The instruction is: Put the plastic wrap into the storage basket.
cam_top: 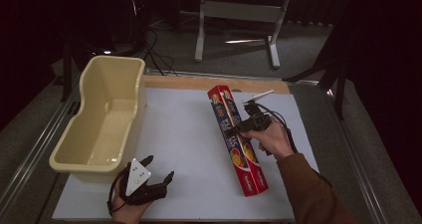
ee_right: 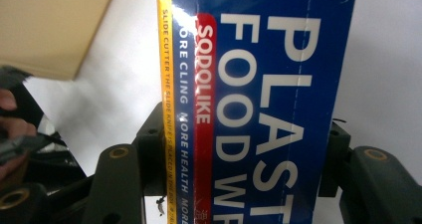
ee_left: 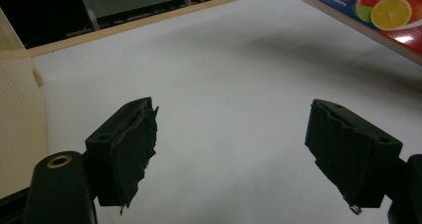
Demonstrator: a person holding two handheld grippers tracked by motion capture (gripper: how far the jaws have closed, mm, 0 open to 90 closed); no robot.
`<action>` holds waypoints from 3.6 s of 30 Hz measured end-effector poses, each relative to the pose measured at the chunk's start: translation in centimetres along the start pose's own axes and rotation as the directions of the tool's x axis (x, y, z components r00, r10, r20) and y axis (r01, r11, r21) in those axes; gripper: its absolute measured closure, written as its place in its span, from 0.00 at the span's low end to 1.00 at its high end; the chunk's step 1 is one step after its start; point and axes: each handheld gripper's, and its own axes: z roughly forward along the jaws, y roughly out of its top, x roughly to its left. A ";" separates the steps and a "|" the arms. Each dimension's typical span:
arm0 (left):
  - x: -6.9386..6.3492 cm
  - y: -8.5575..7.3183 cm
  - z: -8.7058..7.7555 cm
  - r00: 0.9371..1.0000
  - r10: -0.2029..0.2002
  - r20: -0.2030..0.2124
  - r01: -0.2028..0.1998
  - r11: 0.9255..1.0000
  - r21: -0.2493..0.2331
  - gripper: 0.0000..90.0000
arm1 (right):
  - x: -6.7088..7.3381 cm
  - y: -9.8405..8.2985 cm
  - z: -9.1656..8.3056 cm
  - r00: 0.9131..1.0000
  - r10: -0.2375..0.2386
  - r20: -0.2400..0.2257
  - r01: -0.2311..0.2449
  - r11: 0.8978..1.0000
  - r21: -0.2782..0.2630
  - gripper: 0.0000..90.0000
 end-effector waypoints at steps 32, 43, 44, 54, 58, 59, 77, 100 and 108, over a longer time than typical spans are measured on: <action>0.0 0.1 0.0 1.000 -0.003 -0.003 0.003 1.000 -0.008 0.22 | 6.0 5.6 -3.5 0.998 0.014 -0.069 -0.023 0.991 -0.132 0.46; 0.2 0.1 -0.2 1.000 -0.010 -0.006 0.010 1.000 -0.019 0.22 | 8.4 7.6 -2.9 0.995 0.033 -0.096 -0.048 0.986 -0.157 0.46; 0.2 0.1 -0.2 1.000 -0.009 -0.006 0.009 1.000 -0.019 0.22 | 8.5 7.7 -2.8 0.994 0.037 -0.100 -0.053 0.985 -0.161 0.46; 0.1 0.1 -0.2 1.000 -0.012 -0.003 0.012 1.000 -0.023 0.22 | 9.5 8.8 -2.2 0.988 0.080 -0.130 -0.103 0.978 -0.182 0.46; 0.2 0.1 -0.2 1.000 -0.013 -0.006 0.013 1.000 -0.026 0.21 | 9.9 9.1 -1.8 0.982 0.102 -0.159 -0.132 0.973 -0.190 0.46; 0.3 0.1 -0.2 1.000 -0.013 -0.006 0.012 1.000 -0.024 0.21 | 10.1 9.2 -1.6 0.981 0.108 -0.164 -0.138 0.972 -0.189 0.46; 0.3 0.0 -0.3 1.000 -0.026 -0.010 0.026 0.999 -0.028 0.21 | 14.0 12.2 -0.9 0.955 0.145 -0.259 -0.207 0.950 -0.232 0.46; 0.5 -0.2 -0.3 0.999 -0.039 -0.020 0.039 0.999 -0.026 0.21 | 18.4 15.1 2.4 0.964 0.152 -0.219 -0.208 0.942 -0.262 0.46; 0.4 -0.1 -0.4 0.999 -0.037 -0.013 0.036 0.999 -0.031 0.21 | 19.3 15.3 4.0 0.947 0.177 -0.269 -0.244 0.940 -0.239 0.46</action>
